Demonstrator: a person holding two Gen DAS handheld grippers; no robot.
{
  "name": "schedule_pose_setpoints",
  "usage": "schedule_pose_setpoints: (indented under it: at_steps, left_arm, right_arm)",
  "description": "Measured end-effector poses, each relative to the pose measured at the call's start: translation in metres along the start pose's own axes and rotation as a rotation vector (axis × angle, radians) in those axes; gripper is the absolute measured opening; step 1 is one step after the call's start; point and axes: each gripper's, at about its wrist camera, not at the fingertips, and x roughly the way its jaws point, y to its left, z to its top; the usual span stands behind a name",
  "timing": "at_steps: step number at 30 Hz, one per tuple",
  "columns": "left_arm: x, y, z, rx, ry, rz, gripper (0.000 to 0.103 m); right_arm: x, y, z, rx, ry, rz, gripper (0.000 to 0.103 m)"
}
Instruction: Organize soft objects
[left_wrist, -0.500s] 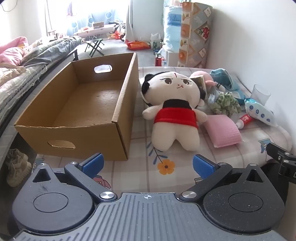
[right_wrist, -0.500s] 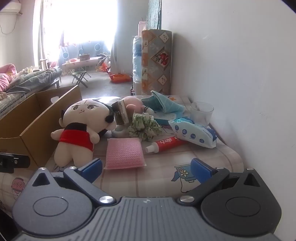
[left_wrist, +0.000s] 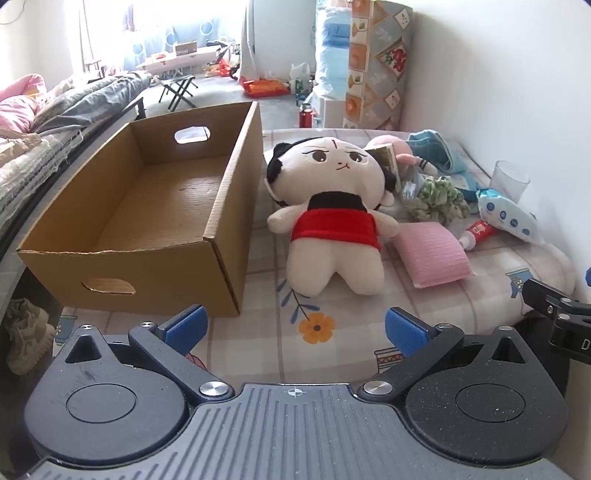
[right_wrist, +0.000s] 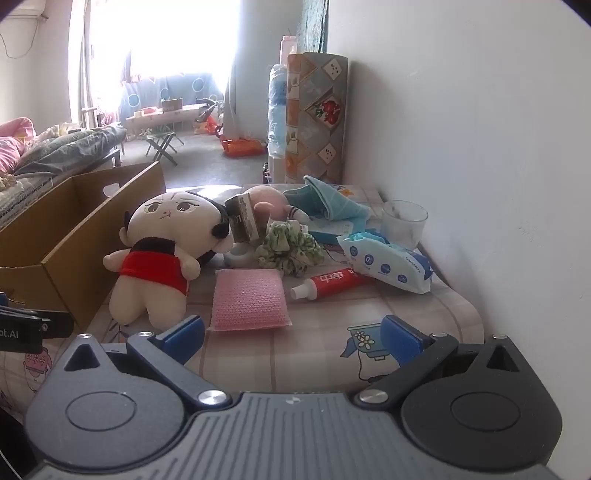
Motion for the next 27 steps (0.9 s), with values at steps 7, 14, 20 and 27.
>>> schedule_pose_setpoints:
  at_steps: [7,14,20,27]
  left_arm:
    - [0.005,-0.005,0.003,0.006,0.008,-0.027,0.103]
    - [0.006,-0.011,0.004,0.045,-0.001,-0.080,0.103]
    - [0.004,-0.016,0.006,0.099,-0.015,-0.121,0.103]
    - [0.002,-0.023,0.004,0.141,-0.018,-0.144,0.103]
  right_arm:
    - [0.001,-0.003,0.002,-0.004,0.001,-0.005,0.103]
    - [-0.005,-0.006,0.002,0.007,-0.003,-0.040,0.103]
    - [-0.012,-0.008,0.001,0.015,-0.009,-0.073,0.103]
    - [-0.012,-0.010,0.001,0.014,-0.007,-0.083,0.103]
